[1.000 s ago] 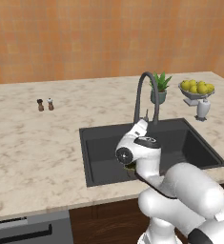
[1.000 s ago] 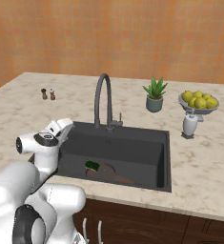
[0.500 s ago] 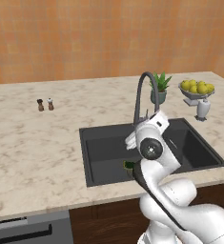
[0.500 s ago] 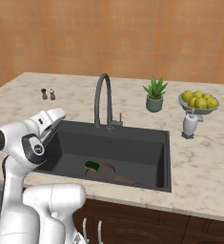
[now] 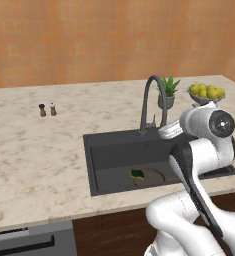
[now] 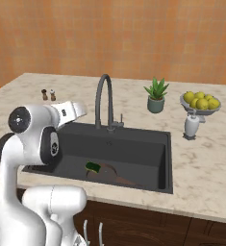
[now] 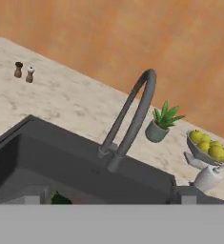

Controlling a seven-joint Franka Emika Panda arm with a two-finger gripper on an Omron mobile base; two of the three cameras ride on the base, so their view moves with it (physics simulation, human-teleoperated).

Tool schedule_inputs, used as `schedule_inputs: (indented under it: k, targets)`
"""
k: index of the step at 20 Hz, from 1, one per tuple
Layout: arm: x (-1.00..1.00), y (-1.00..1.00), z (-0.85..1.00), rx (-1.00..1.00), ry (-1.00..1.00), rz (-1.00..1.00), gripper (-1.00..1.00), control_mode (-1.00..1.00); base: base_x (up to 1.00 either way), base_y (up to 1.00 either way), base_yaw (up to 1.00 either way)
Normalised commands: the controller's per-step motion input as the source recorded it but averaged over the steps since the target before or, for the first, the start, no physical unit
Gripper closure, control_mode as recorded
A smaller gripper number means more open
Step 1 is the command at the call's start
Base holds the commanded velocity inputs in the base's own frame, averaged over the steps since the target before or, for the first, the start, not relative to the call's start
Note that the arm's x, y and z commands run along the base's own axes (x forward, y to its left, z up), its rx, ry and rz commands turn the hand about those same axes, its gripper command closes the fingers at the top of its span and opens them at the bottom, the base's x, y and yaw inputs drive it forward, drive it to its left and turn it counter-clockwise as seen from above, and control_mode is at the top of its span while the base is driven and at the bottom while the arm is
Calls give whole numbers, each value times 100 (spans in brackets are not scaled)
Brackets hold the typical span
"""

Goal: Pick the pan and sponge and place them into the sink. Then turn on the water.

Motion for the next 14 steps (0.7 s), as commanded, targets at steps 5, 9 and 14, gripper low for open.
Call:
schedule_inputs:
  k: [5,9,14]
  targets:
    - [-33,-90,-4,38,0,15,-100,-100,0,0,0]
    - [-18,-76,-2,43,0,12,-100,-100,0,0,0]
    - [-7,-72,-9,30,11,10,-100,-100,0,0,0]
